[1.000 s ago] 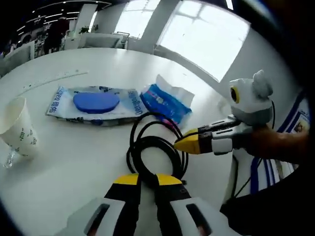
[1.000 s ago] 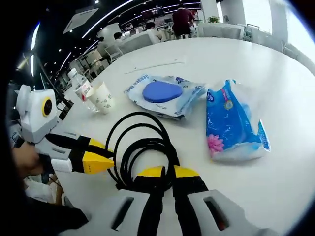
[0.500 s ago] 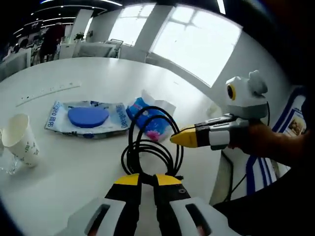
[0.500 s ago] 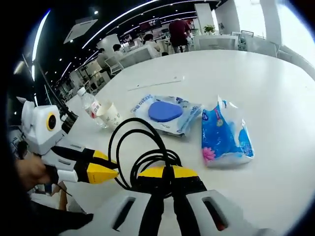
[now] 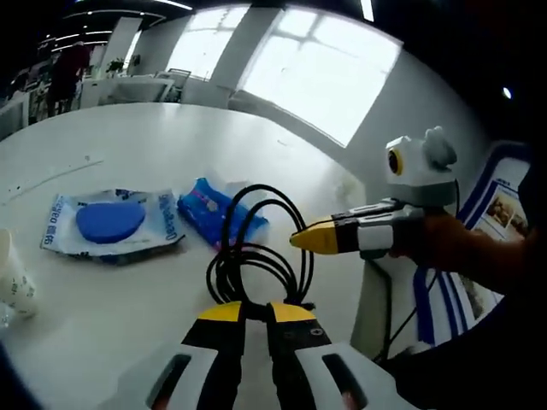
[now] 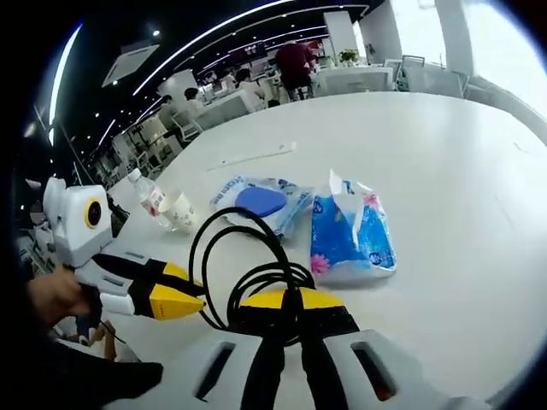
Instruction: Arrange the tabletop items into an orderly group along one side of the table until the central work area is clear of visible clutter.
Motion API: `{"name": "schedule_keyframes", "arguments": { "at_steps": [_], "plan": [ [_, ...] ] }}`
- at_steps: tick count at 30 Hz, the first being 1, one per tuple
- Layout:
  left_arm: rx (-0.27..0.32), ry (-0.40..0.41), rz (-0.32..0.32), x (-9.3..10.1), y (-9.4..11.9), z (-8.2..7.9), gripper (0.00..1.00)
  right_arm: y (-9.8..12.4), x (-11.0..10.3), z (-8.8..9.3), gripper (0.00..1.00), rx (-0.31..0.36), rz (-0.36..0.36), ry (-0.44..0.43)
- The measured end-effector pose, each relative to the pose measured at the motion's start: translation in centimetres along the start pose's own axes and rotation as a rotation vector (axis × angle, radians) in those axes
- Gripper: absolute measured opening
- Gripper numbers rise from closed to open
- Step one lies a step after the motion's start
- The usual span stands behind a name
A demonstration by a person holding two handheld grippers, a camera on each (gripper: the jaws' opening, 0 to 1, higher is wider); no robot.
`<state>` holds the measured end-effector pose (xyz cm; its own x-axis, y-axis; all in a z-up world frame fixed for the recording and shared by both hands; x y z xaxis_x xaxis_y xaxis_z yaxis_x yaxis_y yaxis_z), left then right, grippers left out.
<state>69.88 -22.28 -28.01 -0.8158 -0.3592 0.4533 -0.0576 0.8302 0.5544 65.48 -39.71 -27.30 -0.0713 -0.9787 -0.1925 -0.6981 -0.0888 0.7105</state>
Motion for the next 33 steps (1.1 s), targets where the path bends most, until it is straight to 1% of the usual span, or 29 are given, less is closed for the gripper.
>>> {"name": "schedule_keyframes", "arguments": {
  "at_steps": [3, 9, 12, 13, 15, 18, 23, 28, 31, 33],
  "plan": [
    [-0.005, -0.003, 0.011, 0.2, -0.8, -0.2, 0.08, 0.2, 1.1, 0.1, 0.0, 0.005, 0.001, -0.006],
    [-0.029, -0.007, 0.035, 0.4, -2.7, -0.1, 0.08, 0.3, 2.0, 0.5, 0.0, 0.011, 0.011, 0.0],
    [-0.048, -0.027, 0.04, 0.4, -3.1, 0.2, 0.08, 0.1, 2.4, 1.1, 0.0, 0.008, 0.019, -0.008],
    [-0.054, -0.027, 0.038, 0.4, -3.3, 0.4, 0.08, -0.3, 2.5, 1.6, 0.0, 0.011, 0.017, -0.011],
    [-0.06, -0.026, 0.037, 0.2, -3.5, 0.6, 0.08, -0.1, 2.5, 1.7, 0.0, 0.012, 0.019, -0.011],
    [-0.078, -0.024, 0.033, 0.0, -3.9, 1.0, 0.08, -0.7, 2.8, 2.5, 0.0, 0.013, 0.016, -0.016],
    [-0.103, -0.018, 0.034, -0.3, -4.4, 1.6, 0.08, -1.3, 3.0, 3.4, 0.0, -0.009, 0.019, -0.015],
    [-0.117, -0.014, 0.04, -0.4, -4.7, 2.2, 0.1, -1.9, 3.0, 4.1, 0.0, -0.016, 0.024, -0.003],
    [-0.129, 0.004, 0.045, -0.5, -4.9, 2.4, 0.16, -2.3, 2.9, 4.3, 0.01, -0.021, 0.026, -0.003],
    [-0.133, 0.0, 0.046, -0.5, -4.8, 2.5, 0.18, -2.5, 3.0, 4.5, 0.02, -0.029, 0.032, 0.009]
  ]
}}
Point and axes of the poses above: the point that each gripper's makers call its tool centre point, and the gripper's own axes: y roughly backward along the fingers, x roughly to its right, z roughly out of its underside, the point moved 8 cm from there along y, roughly backward along the fingers, and after that the axes turned 6 degrees about z, right-handed, at the moved point
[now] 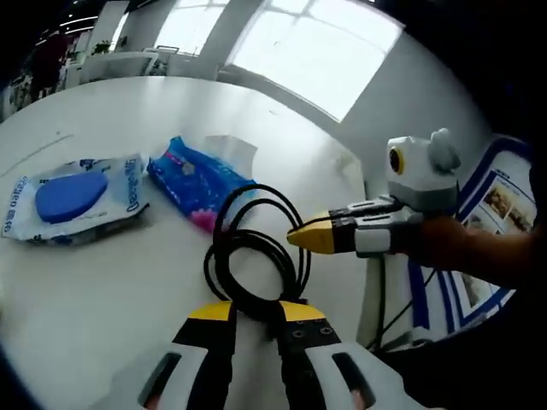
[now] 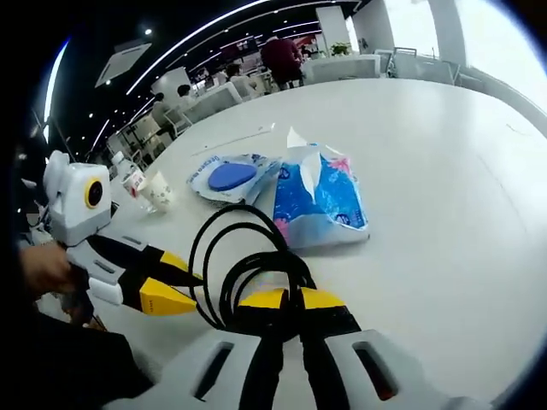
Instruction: Arrange the tabletop items into an orderly group along one side of the table until the central work area is clear of visible clutter.
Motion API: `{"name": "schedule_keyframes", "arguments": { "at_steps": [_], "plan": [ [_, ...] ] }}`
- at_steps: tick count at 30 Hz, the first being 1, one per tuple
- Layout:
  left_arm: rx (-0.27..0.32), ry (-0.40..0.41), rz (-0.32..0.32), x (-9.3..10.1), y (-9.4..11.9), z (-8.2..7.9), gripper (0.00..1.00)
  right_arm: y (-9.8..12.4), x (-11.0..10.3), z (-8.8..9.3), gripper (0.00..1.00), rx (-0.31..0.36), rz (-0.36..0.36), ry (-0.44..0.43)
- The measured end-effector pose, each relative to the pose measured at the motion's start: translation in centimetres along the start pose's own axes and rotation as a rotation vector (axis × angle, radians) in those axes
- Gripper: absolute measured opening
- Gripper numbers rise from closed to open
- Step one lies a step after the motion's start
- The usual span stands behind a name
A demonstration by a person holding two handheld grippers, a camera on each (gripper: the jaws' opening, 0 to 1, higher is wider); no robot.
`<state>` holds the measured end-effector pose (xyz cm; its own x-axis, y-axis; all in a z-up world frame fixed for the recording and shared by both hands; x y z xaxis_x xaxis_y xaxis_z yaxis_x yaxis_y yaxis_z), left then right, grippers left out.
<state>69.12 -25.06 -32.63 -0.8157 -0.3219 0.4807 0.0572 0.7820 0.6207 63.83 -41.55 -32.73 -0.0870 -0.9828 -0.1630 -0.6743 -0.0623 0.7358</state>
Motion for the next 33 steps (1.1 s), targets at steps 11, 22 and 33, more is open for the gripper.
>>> {"name": "schedule_keyframes", "arguments": {
  "at_steps": [11, 22, 33],
  "plan": [
    [0.004, 0.004, -0.017, -0.7, 0.9, 0.2, 0.23, 0.1, 0.0, -0.2, 0.08, -0.005, 0.03, 0.039],
    [0.054, -0.019, -0.045, -1.0, 3.8, 0.0, 0.31, 1.2, -0.7, -1.8, 0.22, 0.056, 0.03, 0.037],
    [0.167, -0.02, -0.101, -1.9, 8.3, -1.6, 0.45, 1.8, -2.1, -3.8, 0.48, 0.113, 0.008, 0.055]
  ]
}}
Point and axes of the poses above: the point that each gripper's makers call its tool centre point, and the gripper's own axes: y roughly backward along the fingers, x roughly to its right, z roughly out of its underside, the point moved 8 cm from there along y, roughly backward along the fingers, and after that the axes turned 6 degrees about z, right-handed, at the moved point
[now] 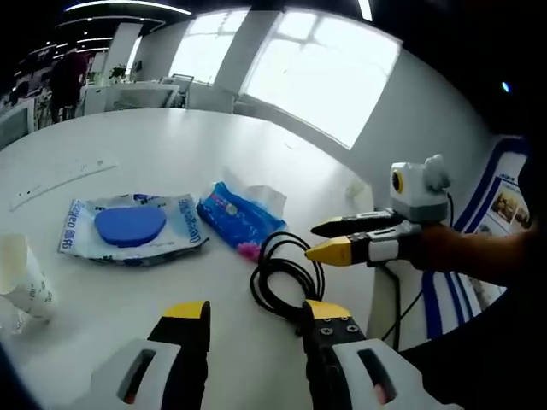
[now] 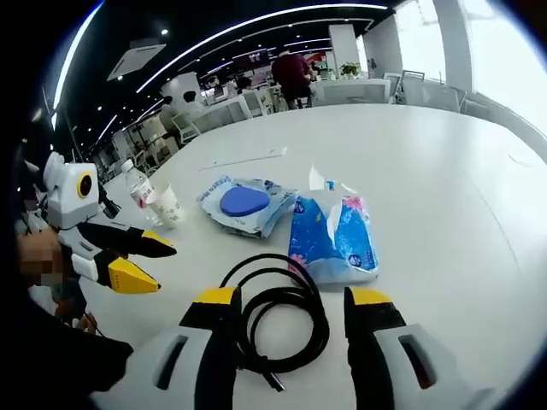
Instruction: Arrange the tabletop items into an orderly group along one side of the table until the central work area is clear of visible clutter.
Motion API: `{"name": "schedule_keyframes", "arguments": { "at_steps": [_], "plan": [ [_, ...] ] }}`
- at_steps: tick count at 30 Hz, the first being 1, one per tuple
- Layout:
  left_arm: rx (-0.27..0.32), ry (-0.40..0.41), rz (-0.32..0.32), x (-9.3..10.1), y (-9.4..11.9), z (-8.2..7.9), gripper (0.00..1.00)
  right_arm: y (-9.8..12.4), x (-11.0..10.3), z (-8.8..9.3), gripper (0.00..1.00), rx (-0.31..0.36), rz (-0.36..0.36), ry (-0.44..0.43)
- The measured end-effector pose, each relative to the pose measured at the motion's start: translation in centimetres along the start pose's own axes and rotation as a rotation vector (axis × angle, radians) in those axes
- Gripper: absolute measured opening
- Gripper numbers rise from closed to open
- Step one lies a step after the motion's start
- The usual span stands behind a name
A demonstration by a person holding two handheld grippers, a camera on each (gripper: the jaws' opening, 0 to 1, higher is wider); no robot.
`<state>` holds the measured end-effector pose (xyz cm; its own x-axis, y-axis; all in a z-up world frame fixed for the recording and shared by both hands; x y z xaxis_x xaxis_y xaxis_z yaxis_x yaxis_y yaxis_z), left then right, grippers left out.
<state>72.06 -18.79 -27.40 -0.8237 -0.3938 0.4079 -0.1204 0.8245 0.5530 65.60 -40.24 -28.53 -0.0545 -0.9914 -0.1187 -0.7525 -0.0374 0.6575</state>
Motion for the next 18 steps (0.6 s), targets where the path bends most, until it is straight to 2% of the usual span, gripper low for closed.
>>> {"name": "schedule_keyframes", "arguments": {
  "at_steps": [4, 5, 10, 14, 18],
  "plan": [
    [0.012, -0.012, -0.033, -1.1, 1.3, -0.7, 0.52, 0.1, -0.1, -1.0, 0.55, 0.026, -0.013, -0.004],
    [0.01, -0.015, -0.039, -1.5, 1.8, -1.0, 0.54, 0.4, -0.4, -1.8, 0.59, 0.032, -0.013, -0.003],
    [0.001, -0.027, -0.077, -3.2, 2.9, -1.5, 0.66, 0.2, -0.4, -2.5, 0.69, 0.05, -0.021, -0.016],
    [0.032, -0.029, -0.095, -4.3, 4.4, -3.2, 0.69, 0.2, -1.1, -3.6, 0.76, 0.066, -0.033, -0.004],
    [0.048, -0.038, -0.106, -5.0, 5.2, -4.8, 0.79, 0.0, -1.2, -4.0, 0.8, 0.07, -0.038, -0.001]
  ]
}}
Point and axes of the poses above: the point that each gripper's makers call its tool centre point, and the gripper's own axes: y roughly backward along the fingers, x roughly to its right, z roughly out of its underside, the point moved 8 cm from there along y, roughly backward along the fingers, and after that the axes turned 6 degrees about z, right-handed, at the moved point
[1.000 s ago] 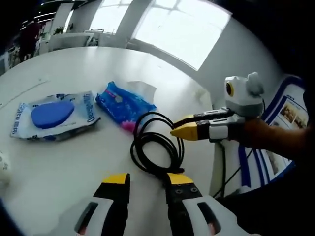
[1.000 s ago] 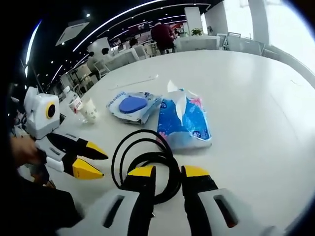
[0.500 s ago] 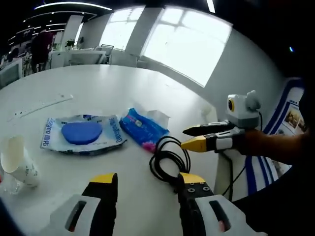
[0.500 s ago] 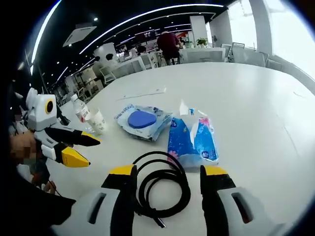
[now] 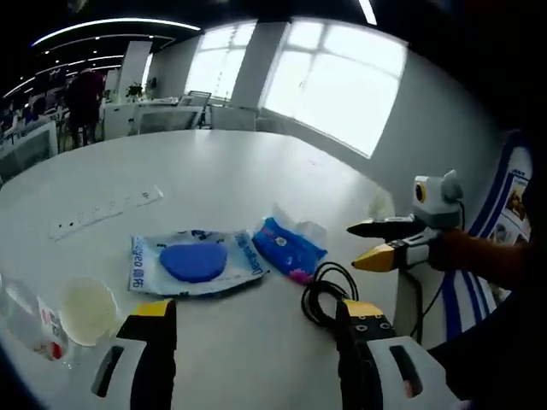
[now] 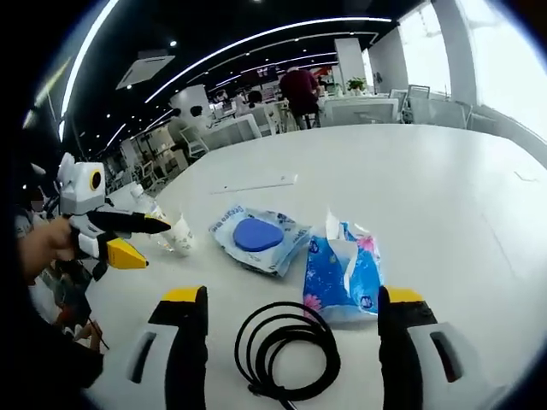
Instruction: Arrange the tabletop items into an orderly group along one side of the table until the central work area is clear of visible clutter.
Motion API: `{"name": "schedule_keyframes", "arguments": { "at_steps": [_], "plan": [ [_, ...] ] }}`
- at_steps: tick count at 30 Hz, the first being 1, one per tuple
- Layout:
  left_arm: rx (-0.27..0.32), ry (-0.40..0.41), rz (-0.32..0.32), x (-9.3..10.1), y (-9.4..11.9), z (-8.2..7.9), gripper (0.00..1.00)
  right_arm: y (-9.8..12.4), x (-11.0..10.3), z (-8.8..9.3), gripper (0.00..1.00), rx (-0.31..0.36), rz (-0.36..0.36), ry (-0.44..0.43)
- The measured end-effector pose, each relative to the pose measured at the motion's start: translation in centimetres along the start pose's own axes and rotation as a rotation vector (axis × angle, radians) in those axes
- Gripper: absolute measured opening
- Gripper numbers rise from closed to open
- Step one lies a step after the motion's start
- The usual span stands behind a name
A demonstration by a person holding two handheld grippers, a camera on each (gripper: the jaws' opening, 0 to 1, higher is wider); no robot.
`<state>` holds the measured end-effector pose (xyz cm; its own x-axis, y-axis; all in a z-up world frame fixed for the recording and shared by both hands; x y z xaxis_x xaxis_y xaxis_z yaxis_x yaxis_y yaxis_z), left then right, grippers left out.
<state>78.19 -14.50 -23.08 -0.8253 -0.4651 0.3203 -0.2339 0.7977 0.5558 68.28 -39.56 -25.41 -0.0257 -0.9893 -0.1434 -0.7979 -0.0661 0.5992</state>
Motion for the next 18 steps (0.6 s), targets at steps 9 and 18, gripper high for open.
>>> {"name": "schedule_keyframes", "arguments": {
  "at_steps": [9, 18],
  "plan": [
    [-0.005, -0.039, -0.034, -2.0, 0.7, -2.1, 0.88, -0.9, -0.8, -1.0, 0.88, 0.022, -0.015, 0.008],
    [-0.023, -0.02, -0.061, -4.5, 0.2, -3.9, 0.92, -1.8, -1.6, -2.0, 0.89, 0.029, -0.028, 0.033]
  ]
}}
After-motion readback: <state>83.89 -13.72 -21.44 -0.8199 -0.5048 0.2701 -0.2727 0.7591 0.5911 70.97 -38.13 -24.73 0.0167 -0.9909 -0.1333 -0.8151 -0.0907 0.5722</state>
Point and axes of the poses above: the point that each gripper's makers call its tool centre point, and the gripper's own axes: y roughly backward along the fingers, x roughly to its right, z roughly out of its underside, the point moved 8 cm from there along y, roughly backward along the fingers, and after that the axes turned 6 degrees about z, right-handed, at the moved point
